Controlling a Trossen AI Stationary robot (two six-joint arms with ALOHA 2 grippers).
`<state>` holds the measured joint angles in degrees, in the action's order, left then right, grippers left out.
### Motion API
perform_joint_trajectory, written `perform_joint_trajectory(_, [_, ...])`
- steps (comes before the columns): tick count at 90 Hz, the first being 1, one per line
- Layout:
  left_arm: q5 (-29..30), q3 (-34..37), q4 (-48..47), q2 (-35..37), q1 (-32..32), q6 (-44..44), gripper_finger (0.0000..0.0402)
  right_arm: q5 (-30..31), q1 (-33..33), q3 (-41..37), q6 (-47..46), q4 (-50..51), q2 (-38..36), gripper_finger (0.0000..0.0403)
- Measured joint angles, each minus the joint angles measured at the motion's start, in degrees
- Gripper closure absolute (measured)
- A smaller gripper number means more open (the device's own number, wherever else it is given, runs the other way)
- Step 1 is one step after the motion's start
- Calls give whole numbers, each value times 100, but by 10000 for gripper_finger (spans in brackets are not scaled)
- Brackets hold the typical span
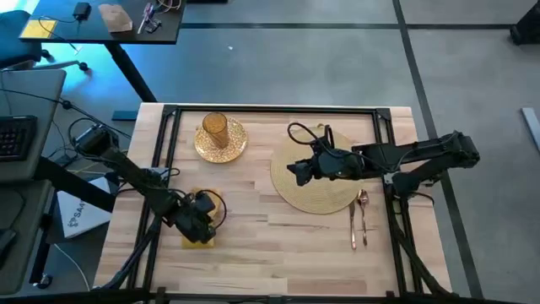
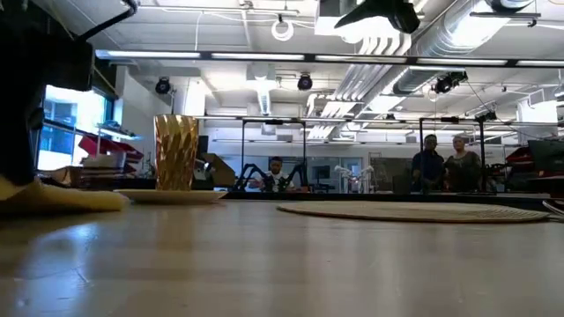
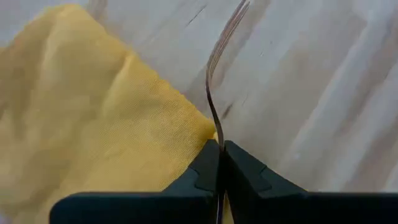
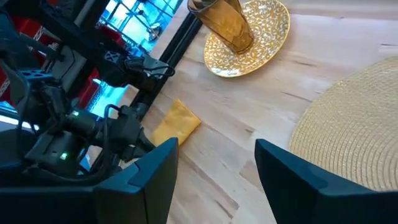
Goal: Set table place
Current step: Put the bronze fork on the yellow table napkin
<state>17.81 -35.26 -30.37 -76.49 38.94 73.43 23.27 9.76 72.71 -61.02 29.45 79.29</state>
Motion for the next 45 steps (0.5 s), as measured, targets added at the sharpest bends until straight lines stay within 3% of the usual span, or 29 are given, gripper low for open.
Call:
perform_joint_trajectory(24, [-366,807,1225,22,-72,407,394,6,2,0,0,-5,0,206])
perform_joint_trajectory(45, [-512,654,1153,2,-72,89,324,-90,2,0,0,-6,0,206])
